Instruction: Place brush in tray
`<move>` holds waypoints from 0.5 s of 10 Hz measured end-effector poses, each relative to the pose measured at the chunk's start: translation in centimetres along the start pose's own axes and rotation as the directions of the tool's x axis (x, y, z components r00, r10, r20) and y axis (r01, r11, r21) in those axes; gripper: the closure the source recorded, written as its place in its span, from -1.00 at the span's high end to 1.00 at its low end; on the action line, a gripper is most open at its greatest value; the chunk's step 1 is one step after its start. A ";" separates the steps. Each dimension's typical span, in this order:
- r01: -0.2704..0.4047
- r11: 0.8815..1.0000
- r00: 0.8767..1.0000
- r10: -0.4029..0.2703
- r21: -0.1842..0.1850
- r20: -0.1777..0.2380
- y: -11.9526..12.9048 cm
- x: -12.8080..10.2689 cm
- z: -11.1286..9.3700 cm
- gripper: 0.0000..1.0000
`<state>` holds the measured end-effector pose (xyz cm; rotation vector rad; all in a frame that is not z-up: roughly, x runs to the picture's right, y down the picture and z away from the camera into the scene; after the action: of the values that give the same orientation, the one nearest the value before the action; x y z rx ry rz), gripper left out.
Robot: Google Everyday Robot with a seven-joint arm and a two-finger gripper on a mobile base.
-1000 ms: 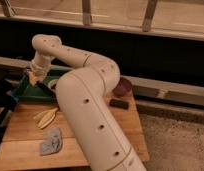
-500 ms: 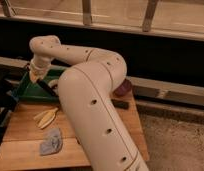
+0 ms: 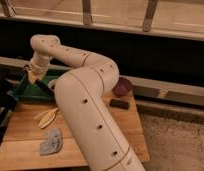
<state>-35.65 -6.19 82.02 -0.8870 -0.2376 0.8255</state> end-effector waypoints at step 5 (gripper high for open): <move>-0.035 0.997 0.997 0.031 -0.068 -0.068 -0.1 1.4 2.5 -0.60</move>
<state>-35.89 -3.78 83.45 -0.9840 -0.1946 0.8207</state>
